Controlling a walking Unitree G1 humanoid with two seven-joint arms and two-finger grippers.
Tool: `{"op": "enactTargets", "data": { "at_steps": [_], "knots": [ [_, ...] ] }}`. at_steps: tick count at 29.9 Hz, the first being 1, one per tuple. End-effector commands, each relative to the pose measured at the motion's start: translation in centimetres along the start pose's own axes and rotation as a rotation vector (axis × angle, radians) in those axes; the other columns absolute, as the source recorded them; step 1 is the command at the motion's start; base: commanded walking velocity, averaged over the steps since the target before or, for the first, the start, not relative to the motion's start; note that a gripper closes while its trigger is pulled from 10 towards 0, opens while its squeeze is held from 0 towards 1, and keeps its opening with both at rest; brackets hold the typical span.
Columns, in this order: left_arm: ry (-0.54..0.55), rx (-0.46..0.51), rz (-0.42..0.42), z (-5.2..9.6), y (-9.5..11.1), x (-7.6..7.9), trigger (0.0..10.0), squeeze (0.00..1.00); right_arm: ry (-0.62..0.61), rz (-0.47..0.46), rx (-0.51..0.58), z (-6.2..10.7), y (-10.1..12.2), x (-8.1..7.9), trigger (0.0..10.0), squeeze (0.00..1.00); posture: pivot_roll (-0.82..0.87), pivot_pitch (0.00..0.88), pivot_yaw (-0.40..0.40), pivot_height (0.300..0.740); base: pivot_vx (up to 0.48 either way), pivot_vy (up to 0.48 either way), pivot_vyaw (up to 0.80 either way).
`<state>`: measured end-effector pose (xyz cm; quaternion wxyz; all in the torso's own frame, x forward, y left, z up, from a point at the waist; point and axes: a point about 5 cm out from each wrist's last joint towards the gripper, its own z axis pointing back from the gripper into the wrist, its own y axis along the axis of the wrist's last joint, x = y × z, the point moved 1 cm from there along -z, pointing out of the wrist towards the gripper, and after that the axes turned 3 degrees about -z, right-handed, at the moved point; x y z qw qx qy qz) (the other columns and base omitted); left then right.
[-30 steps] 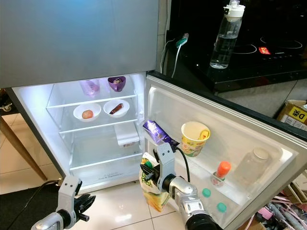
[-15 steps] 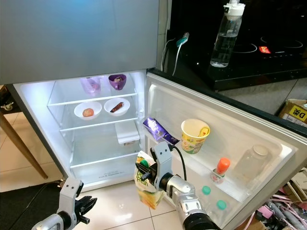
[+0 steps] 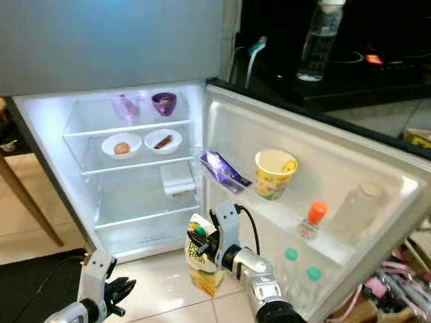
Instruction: Restocking fridge
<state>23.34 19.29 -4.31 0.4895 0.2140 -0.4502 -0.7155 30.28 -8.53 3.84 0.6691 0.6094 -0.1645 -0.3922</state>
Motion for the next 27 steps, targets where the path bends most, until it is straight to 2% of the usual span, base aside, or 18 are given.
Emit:
{"op": "enactTargets", "data": {
  "at_steps": [1,7,27],
  "knots": [
    [-0.01,0.0,-0.006,-0.1,0.0,0.2,10.0,0.0,0.014,0.011,0.045,-0.1,0.9,-0.2,10.0,0.0,-0.04,0.015,0.008,0.616,0.0,0.0,0.0],
    [-0.012,0.002,-0.006,-0.1,0.0,0.2,10.0,0.0,0.014,0.011,0.047,-0.2,1.1,-0.1,10.0,0.0,-0.04,0.015,0.009,0.616,0.0,0.0,0.0],
    [-0.032,0.047,-0.022,-0.6,1.1,0.4,10.0,0.0,0.057,-0.01,0.083,-0.8,2.3,-0.7,10.0,0.0,-0.04,0.021,0.008,0.541,0.0,0.0,0.0]
  ]
}}
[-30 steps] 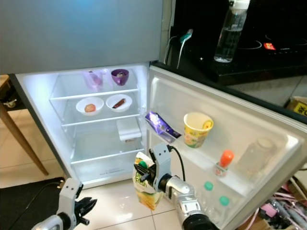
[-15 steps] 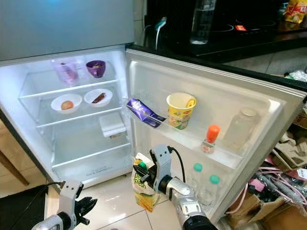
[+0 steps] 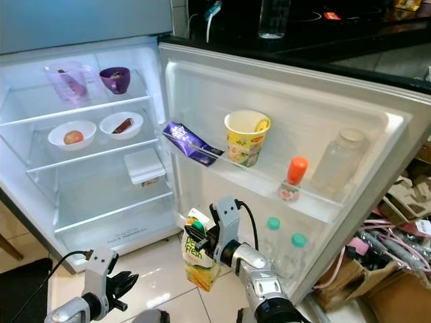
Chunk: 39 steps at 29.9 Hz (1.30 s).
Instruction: Restocking fridge
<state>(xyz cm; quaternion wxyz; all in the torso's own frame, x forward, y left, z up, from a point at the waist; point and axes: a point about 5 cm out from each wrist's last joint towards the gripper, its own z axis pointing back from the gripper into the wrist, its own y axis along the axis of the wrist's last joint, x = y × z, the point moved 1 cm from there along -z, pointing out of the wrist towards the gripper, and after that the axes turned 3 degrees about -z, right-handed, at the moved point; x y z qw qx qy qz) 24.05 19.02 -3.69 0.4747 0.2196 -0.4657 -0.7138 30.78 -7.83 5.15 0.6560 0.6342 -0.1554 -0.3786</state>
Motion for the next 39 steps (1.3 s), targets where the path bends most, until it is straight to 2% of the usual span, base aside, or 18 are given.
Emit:
{"op": "enactTargets", "data": {
  "at_steps": [1,5,14,17,22,25,29,32,34,39],
  "knots": [
    [-0.013,0.012,-0.004,-0.3,0.2,0.4,10.0,0.0,0.014,0.002,0.037,-0.3,0.9,-0.1,10.0,0.0,-0.04,0.021,0.008,0.541,0.0,0.0,0.0],
    [-0.015,0.01,-0.006,-0.2,0.2,0.3,10.0,0.0,0.026,0.003,0.064,-0.3,1.3,-0.4,10.0,0.0,-0.04,0.022,0.01,0.518,0.0,0.0,0.0],
    [-0.017,0.02,-0.012,-0.3,0.4,0.3,10.0,0.0,0.043,0.003,0.063,-0.6,1.7,-0.6,10.0,0.0,-0.04,0.024,0.011,0.518,0.0,0.0,0.0],
    [-0.007,0.04,-0.021,-0.3,0.8,0.1,10.0,0.0,0.064,0.007,0.069,-0.9,2.0,-1.0,10.0,0.0,-0.04,0.027,0.009,0.503,0.0,0.0,0.0],
    [0.025,0.073,-0.049,-0.2,1.5,-0.5,10.0,0.0,0.098,0.018,0.081,-1.5,2.5,-1.7,10.0,0.0,-0.03,0.032,0.007,0.483,0.0,0.0,0.0],
    [0.049,0.125,-0.09,0.0,2.7,-1.2,10.0,0.0,0.143,0.023,0.109,-1.8,3.4,-2.4,10.0,0.0,-0.02,0.037,0.003,0.468,0.0,0.0,0.0],
    [0.07,0.183,-0.147,0.4,4.2,-2.3,10.0,0.0,0.216,0.039,0.122,-1.6,4.1,-3.2,10.0,0.0,-0.03,0.039,0.005,0.448,0.0,0.0,0.0],
    [0.078,0.196,-0.16,0.5,4.5,-2.6,10.0,0.0,0.232,0.047,0.124,-1.6,4.2,-3.4,10.0,0.0,-0.03,0.039,0.005,0.443,0.0,0.0,0.0],
    [0.089,0.224,-0.194,1.1,5.2,-3.4,10.0,0.0,0.263,0.052,0.14,-1.4,4.8,-3.8,10.0,0.0,-0.03,0.043,0.006,0.434,0.0,0.0,0.0],
    [0.09,0.24,-0.224,1.7,5.3,-3.8,10.0,0.0,0.269,0.066,0.147,-1.4,5.5,-4.1,10.0,0.0,-0.03,0.045,0.008,0.409,0.0,0.0,0.0]
  ]
}}
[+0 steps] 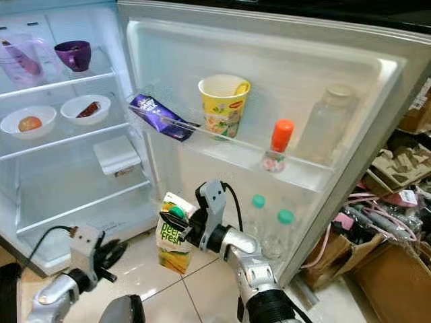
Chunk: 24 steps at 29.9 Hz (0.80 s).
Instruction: Restocking fridge
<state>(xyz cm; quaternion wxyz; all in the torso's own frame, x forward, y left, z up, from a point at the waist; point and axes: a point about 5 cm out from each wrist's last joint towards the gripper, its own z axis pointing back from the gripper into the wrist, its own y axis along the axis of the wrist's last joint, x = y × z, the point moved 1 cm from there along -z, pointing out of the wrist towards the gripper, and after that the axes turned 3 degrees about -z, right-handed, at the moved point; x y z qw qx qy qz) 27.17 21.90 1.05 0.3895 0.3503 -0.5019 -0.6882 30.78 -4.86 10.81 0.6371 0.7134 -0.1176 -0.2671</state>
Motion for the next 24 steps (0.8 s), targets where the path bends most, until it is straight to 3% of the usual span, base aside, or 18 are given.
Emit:
{"op": "enactTargets", "data": {
  "at_steps": [1,6,7,9,19,24],
  "knots": [
    [0.003,0.003,-0.021,0.4,0.1,-0.5,10.0,0.0,0.023,0.006,0.012,-0.2,0.4,-0.5,10.0,0.0,-0.03,0.045,0.008,0.404,0.0,0.0,0.0],
    [-0.002,0.009,-0.032,0.5,0.1,-0.5,10.0,0.0,0.026,0.005,0.02,-0.4,0.9,-0.6,10.0,0.0,-0.03,0.053,0.01,0.374,0.0,0.0,0.0],
    [-0.058,0.031,-0.057,0.6,0.1,0.4,10.0,0.0,0.003,0.028,0.069,-1.4,2.7,-0.4,10.0,0.0,-0.02,0.077,0.011,0.364,0.0,0.0,0.0],
    [-0.105,0.043,-0.072,0.7,-0.1,1.3,10.0,0.0,-0.016,0.041,0.097,-2.2,3.7,-0.3,10.0,0.0,-0.02,0.08,0.01,0.354,0.0,0.0,0.0],
    [-0.159,0.037,-0.075,0.9,-0.8,2.7,10.0,0.0,0.005,0.049,0.156,-3.7,5.8,-1.0,10.0,0.0,-0.01,0.103,0.011,0.314,0.0,0.0,0.0],
    [-0.172,0.042,-0.075,1.0,-0.8,3.0,10.0,0.0,-0.002,0.08,0.122,-4.3,5.3,-1.1,10.0,0.0,0.0,0.108,0.009,0.304,0.0,0.0,0.0]
  ]
}}
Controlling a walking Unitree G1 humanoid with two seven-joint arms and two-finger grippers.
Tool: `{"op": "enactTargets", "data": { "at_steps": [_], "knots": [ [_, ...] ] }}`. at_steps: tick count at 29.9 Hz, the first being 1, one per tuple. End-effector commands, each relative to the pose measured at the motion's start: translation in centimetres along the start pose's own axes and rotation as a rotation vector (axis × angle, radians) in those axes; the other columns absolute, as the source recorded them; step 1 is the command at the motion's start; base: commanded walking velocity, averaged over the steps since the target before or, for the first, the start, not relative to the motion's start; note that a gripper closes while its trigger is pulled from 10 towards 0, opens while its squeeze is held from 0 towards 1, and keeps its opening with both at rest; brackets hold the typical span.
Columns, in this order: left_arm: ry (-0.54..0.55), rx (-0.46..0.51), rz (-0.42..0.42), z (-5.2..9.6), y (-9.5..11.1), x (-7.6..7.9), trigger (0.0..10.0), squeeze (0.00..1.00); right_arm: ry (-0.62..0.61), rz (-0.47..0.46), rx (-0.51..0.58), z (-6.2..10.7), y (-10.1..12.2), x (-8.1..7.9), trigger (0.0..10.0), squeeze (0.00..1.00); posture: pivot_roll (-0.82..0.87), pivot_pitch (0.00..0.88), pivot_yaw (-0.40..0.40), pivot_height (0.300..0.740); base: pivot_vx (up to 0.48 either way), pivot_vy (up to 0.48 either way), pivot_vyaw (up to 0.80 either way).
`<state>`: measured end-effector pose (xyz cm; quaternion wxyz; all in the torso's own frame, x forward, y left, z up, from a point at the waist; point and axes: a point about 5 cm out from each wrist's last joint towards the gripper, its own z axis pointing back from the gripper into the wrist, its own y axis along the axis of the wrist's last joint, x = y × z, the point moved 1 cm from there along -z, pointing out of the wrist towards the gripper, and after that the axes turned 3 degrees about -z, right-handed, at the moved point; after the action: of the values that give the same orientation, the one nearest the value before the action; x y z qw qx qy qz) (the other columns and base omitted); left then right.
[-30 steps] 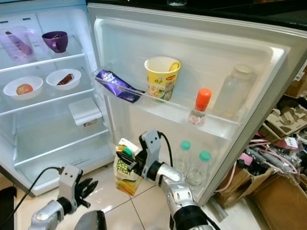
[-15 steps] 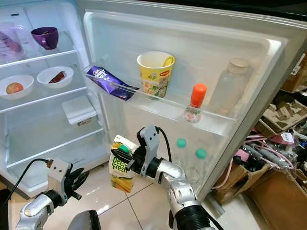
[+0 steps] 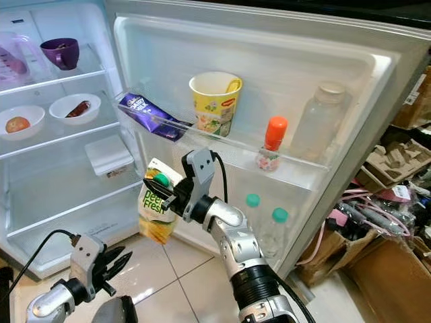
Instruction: Restocking fridge
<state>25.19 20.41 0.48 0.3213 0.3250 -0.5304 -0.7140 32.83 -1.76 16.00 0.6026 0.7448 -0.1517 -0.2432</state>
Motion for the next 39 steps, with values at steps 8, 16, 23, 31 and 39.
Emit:
{"op": "enactTargets", "data": {
  "at_steps": [8,16,23,31,39],
  "knots": [
    [-0.028,-0.005,-0.005,0.2,-0.3,0.7,10.0,0.0,0.105,0.23,-0.118,0.7,-3.3,-2.3,10.0,0.0,0.0,0.113,0.012,0.304,0.0,0.0,0.0],
    [-0.028,-0.005,-0.008,0.1,-0.3,0.7,10.0,0.0,0.176,0.311,-0.023,0.9,-2.4,-4.3,10.0,0.0,0.0,0.111,0.012,0.304,0.0,0.0,0.0],
    [-0.027,-0.003,-0.009,0.1,-0.2,0.7,10.0,0.0,0.051,0.45,0.097,0.2,-0.3,-4.5,10.0,0.0,-0.01,0.111,0.01,0.304,0.0,0.0,0.0],
    [-0.029,0.003,-0.007,0.0,-0.2,0.9,10.0,0.0,-0.111,0.701,0.101,-0.3,-0.3,-3.5,10.0,0.0,0.0,0.115,0.006,0.304,0.0,0.0,0.0],
    [-0.014,0.012,-0.007,0.1,0.0,0.6,10.0,0.0,-0.213,0.735,0.043,-0.4,-1.4,-1.8,10.0,0.0,0.01,0.115,0.002,0.304,0.0,0.0,0.0]
  ]
}}
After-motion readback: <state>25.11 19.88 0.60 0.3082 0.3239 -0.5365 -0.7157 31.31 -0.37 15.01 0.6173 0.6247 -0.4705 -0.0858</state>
